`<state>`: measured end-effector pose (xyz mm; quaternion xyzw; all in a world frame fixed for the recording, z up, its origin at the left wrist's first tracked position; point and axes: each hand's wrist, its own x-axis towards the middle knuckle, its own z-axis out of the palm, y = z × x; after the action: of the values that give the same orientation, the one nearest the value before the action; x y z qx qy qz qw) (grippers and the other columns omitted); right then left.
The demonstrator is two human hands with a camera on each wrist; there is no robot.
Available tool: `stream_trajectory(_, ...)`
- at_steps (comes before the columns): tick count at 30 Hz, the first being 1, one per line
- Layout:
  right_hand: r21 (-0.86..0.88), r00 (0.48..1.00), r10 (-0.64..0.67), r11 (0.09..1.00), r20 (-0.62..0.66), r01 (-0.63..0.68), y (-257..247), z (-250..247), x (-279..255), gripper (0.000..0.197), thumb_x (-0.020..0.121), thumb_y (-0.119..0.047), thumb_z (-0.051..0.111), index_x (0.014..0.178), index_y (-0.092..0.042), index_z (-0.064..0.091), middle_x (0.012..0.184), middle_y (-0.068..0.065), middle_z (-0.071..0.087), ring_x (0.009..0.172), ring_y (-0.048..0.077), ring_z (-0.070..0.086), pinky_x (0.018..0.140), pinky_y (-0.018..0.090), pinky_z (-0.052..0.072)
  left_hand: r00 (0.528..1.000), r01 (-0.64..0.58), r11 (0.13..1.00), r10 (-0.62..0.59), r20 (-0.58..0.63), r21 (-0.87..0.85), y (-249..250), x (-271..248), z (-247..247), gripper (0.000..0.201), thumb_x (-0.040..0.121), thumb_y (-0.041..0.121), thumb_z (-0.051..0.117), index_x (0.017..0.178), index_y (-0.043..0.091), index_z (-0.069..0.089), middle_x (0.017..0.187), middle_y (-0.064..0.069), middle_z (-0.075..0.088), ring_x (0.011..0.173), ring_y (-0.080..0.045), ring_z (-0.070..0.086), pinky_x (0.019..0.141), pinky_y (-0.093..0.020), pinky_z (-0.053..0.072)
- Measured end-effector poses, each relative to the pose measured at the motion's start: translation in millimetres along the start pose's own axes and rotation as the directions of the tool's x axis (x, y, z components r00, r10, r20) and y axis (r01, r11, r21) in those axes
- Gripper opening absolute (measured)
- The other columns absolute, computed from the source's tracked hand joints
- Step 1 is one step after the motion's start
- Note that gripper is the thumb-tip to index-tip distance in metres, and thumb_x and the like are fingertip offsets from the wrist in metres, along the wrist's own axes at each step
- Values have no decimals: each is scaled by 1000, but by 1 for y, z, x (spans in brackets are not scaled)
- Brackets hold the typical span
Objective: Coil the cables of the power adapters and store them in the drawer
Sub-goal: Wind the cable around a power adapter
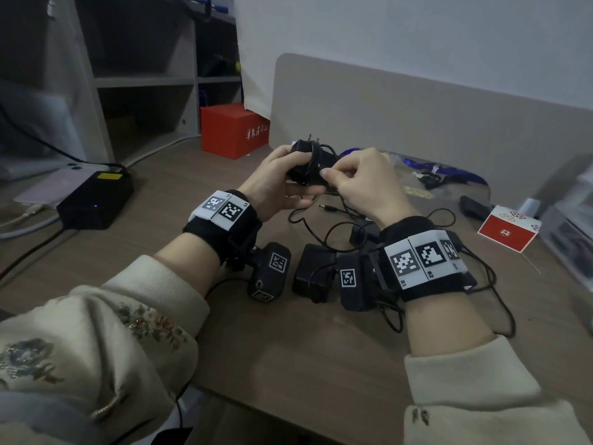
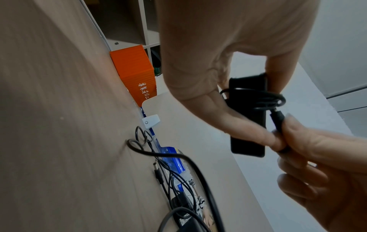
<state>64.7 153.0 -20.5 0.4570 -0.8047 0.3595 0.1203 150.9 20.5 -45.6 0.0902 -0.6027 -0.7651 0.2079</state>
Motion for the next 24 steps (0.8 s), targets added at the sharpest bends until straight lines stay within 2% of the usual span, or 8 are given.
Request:
stream_trajectory(3, 11, 999, 3, 1000, -43, -2, -1, 1, 0, 20, 88, -27, 69, 73, -16, 75, 51, -12, 51, 50, 3, 46, 49, 9, 29, 999, 3, 1000, -3, 33, 10, 0, -1, 0, 19, 98, 27, 58, 114, 17, 56, 93, -3, 69, 80, -22, 72, 55, -29, 55)
stream_trajectory(6, -41, 1000, -15, 999, 10, 16, -2, -1, -1, 20, 88, -27, 69, 74, -14, 75, 54, -10, 51, 53, 4, 46, 49, 9, 28, 999, 10, 998, -13, 45, 61, 0, -1, 1, 27, 99, 26, 54, 121, 11, 58, 93, -6, 67, 76, -23, 71, 57, -31, 56)
stream_trajectory(10, -89, 998, -34, 995, 52, 38, -3, -1, -2, 24, 88, -27, 69, 73, -9, 76, 56, -5, 53, 56, 7, 47, 53, 20, 32, 999, 19, 996, -23, 41, 83, -1, 0, 2, 33, 99, 23, 50, 125, 3, 58, 89, -8, 66, 70, -24, 70, 62, -32, 57)
stream_trajectory(14, -67, 999, -28, 997, 22, 30, -3, 0, -2, 19, 82, -30, 75, 71, -15, 76, 56, -8, 57, 57, 5, 52, 56, 18, 35, 999, 26, 995, -28, 24, 91, -2, -1, 2, 30, 98, 22, 46, 115, 3, 62, 84, -8, 66, 66, -25, 68, 65, -33, 59)
stream_trajectory(17, -2, 996, -24, 1000, -91, 23, -5, 2, -1, 19, 76, -29, 81, 67, -13, 75, 56, -6, 60, 55, 4, 53, 54, 14, 36, 1000, 15, 997, -15, -1, 78, -1, -2, 4, 27, 99, 22, 43, 107, 4, 62, 84, -10, 64, 62, -25, 66, 63, -32, 59)
stream_trajectory(19, 45, 986, -13, 999, -165, 21, -6, 5, 0, 17, 74, -27, 82, 69, -12, 75, 60, -5, 61, 57, 4, 53, 57, 17, 39, 1000, 17, 998, -17, -3, 60, -1, -3, 5, 26, 99, 23, 41, 100, 7, 61, 82, -10, 64, 60, -24, 66, 64, -32, 59)
stream_trajectory(21, 87, 976, -10, 996, -217, 29, -7, 8, 0, 15, 73, -25, 83, 70, -13, 75, 61, -11, 55, 58, 3, 49, 59, 17, 38, 1000, 12, 999, -12, 9, 41, 0, -3, 6, 26, 100, 23, 40, 97, 8, 62, 81, -10, 64, 60, -23, 67, 67, -33, 58)
stream_trajectory(24, 148, 969, -6, 988, -245, 43, -6, 9, -1, 13, 73, -22, 83, 71, -13, 74, 60, -14, 49, 57, 2, 44, 56, 10, 34, 1000, 6, 999, -7, 30, 43, 0, -3, 5, 28, 100, 25, 39, 96, 10, 62, 80, -9, 66, 62, -21, 68, 70, -34, 58)
